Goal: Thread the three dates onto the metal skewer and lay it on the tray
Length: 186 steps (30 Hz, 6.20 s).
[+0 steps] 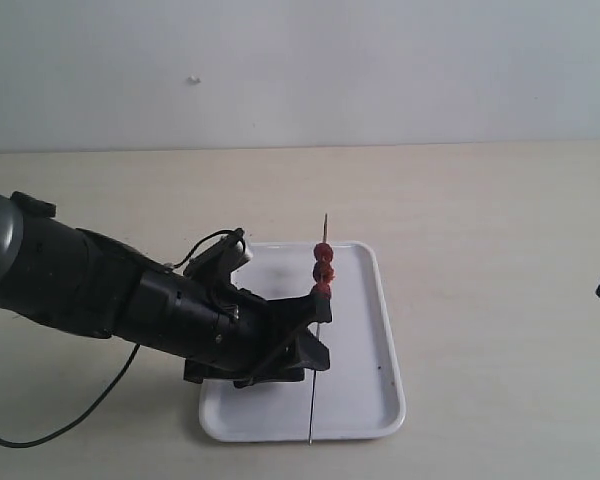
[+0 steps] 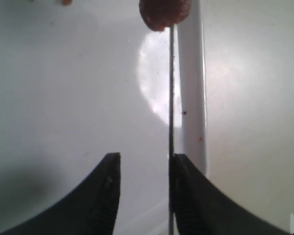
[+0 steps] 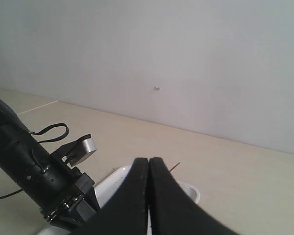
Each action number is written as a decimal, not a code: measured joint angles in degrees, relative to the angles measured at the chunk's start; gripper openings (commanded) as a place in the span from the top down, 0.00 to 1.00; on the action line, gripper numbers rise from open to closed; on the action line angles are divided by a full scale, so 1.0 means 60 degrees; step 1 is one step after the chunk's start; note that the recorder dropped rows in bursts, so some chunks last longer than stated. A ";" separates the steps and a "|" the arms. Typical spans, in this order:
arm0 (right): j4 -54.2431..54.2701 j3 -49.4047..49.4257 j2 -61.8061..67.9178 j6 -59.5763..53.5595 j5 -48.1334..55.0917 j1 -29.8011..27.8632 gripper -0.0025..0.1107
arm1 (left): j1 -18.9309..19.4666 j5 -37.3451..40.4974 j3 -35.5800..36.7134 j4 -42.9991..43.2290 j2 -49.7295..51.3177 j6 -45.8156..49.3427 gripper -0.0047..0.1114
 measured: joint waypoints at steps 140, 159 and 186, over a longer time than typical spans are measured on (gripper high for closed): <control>-0.0119 0.0000 0.0000 0.0782 -0.2174 0.0000 0.98 | 0.5434 -0.1569 0.6166 0.8121 -1.8279 -0.4166 0.96; -0.0119 0.0000 0.0000 0.0782 -0.2174 0.0000 0.98 | 0.5434 -0.3106 0.8341 1.7928 -1.8302 -1.2392 0.96; -0.0119 0.0000 0.0000 0.0782 -0.2174 0.0000 0.98 | 0.5434 -0.1011 0.8460 1.7315 -1.8671 -1.1897 0.96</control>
